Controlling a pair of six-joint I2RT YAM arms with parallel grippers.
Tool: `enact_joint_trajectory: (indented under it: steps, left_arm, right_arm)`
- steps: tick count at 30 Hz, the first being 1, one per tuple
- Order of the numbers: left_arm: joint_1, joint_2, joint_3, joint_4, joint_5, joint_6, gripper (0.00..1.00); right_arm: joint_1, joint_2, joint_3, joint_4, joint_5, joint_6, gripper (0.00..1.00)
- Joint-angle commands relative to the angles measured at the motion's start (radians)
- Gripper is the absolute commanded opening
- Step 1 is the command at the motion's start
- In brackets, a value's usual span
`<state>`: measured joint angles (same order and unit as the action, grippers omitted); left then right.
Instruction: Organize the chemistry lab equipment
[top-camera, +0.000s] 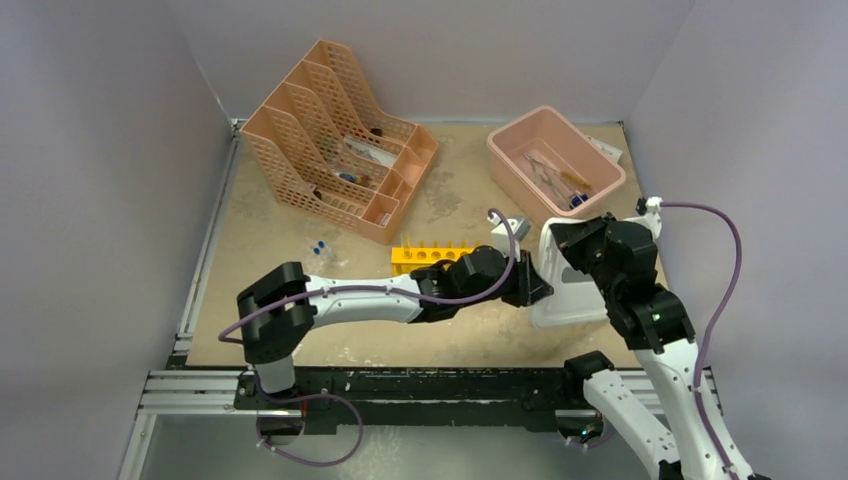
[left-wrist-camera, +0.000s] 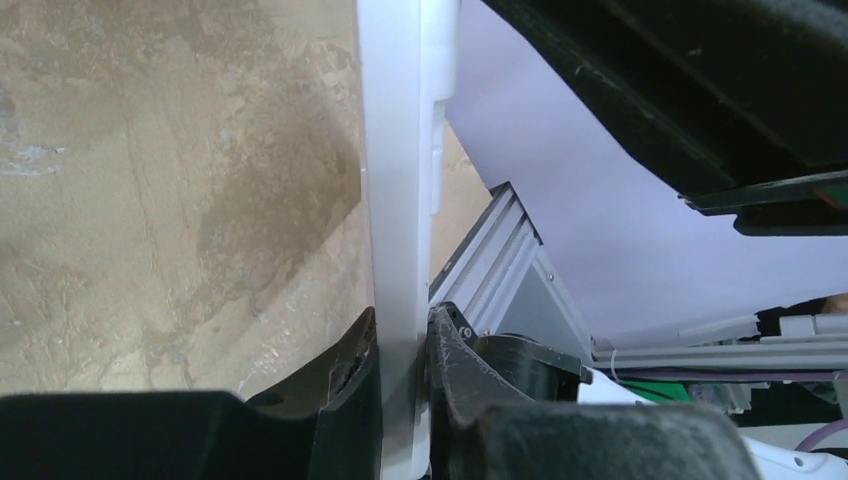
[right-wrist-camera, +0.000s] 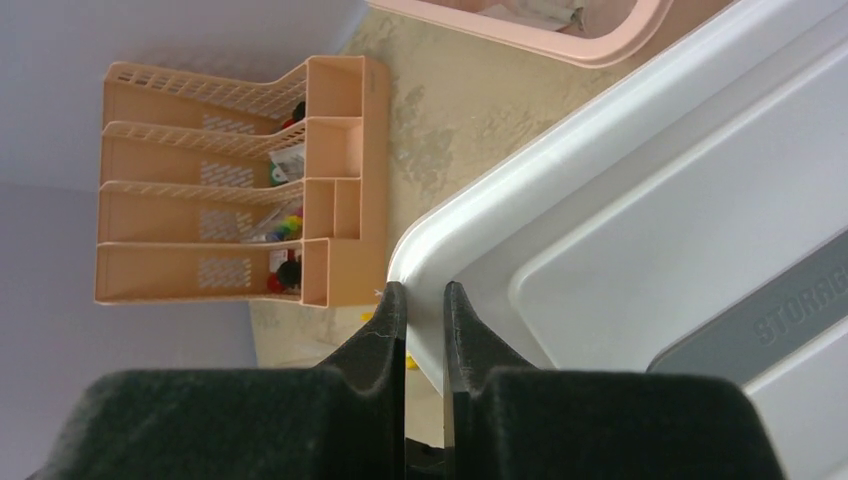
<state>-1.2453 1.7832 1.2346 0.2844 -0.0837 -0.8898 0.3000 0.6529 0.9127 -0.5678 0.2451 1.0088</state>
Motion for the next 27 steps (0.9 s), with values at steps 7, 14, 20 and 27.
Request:
enact_joint_trajectory:
  steps: [7,14,20,27]
  left_arm:
    - [0.112,-0.293,-0.023,-0.159,0.147,0.15,0.0]
    - [0.225,-0.473,0.025,-0.386,0.282,0.246,0.0]
    - [0.369,-0.562,0.062,-0.465,0.36,0.254,0.0]
    - [0.562,-0.517,0.244,-0.627,0.573,0.414,0.0]
  right_arm:
    - [0.002,0.012,0.025,0.154,-0.148,-0.28,0.65]
    - [0.002,0.053,0.155,0.244,-0.29,-0.566,0.7]
    - [0.003,0.116,0.199,0.327,-0.47,-0.742,0.7]
    - [0.002,0.237,0.326,0.318,-0.412,-0.89,0.65]
